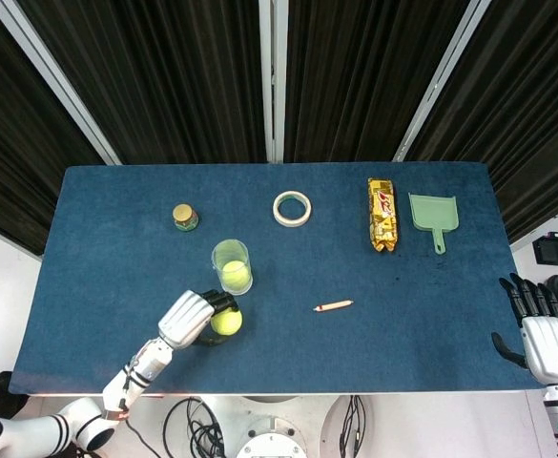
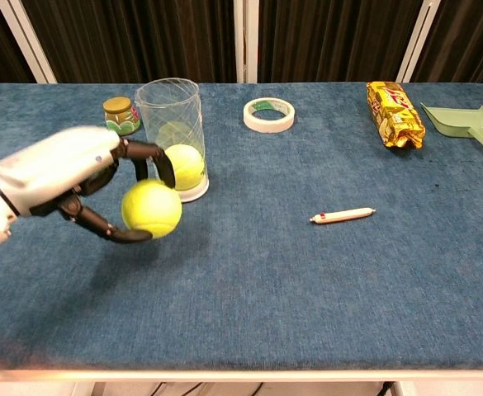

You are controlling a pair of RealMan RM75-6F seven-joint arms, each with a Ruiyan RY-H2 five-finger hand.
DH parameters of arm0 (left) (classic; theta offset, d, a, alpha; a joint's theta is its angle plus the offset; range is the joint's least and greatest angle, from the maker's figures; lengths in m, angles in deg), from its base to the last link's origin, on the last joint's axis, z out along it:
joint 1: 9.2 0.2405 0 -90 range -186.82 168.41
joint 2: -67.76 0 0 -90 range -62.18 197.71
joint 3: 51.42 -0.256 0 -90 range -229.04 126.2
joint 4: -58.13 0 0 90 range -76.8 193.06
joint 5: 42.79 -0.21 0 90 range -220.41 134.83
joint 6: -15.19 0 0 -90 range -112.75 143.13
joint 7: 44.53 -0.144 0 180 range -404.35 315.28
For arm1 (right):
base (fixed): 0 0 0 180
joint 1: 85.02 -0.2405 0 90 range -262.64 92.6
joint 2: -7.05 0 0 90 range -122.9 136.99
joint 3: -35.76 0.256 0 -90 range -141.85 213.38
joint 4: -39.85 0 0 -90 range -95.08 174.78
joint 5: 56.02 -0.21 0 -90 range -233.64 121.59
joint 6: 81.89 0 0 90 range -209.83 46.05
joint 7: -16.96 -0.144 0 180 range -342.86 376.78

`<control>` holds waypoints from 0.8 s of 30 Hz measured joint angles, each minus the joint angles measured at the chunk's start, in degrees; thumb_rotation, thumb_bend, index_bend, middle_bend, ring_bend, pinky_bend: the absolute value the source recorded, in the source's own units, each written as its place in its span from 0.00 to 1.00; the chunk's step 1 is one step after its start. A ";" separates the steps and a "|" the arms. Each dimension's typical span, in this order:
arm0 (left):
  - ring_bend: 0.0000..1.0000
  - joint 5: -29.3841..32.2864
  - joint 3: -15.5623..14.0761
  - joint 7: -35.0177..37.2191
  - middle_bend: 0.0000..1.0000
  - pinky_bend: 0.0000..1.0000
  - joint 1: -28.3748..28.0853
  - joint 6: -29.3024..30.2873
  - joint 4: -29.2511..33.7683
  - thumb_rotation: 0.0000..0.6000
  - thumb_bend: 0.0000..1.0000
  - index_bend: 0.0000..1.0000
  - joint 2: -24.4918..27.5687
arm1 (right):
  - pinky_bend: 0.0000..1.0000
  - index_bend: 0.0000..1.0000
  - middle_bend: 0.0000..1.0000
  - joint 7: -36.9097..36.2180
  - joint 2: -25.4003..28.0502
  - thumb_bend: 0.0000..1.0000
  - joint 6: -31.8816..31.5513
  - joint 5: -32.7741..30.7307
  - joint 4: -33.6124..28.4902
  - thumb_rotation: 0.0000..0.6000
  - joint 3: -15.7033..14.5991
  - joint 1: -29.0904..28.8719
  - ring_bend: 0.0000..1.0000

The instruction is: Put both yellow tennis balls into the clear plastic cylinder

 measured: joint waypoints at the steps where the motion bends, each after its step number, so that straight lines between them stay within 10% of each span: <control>1: 0.57 -0.21 0.46 -0.37 0.54 0.83 0.00 0.87 1.10 1.00 0.28 0.55 0.72 | 0.00 0.00 0.00 0.01 -0.01 0.27 0.04 -0.04 0.01 1.00 -0.01 0.00 0.00; 12: 0.58 2.12 11.05 -8.03 0.56 0.83 -1.45 5.58 16.04 1.00 0.30 0.58 11.80 | 0.00 0.00 0.00 0.75 -0.29 0.27 0.02 0.23 -0.30 1.00 0.01 -0.18 0.00; 24: 0.57 10.72 16.02 -7.58 0.55 0.81 -7.63 -2.85 14.37 1.00 0.29 0.56 8.47 | 0.00 0.00 0.00 1.63 -0.30 0.27 -1.20 1.87 -1.76 1.00 0.10 -0.34 0.00</control>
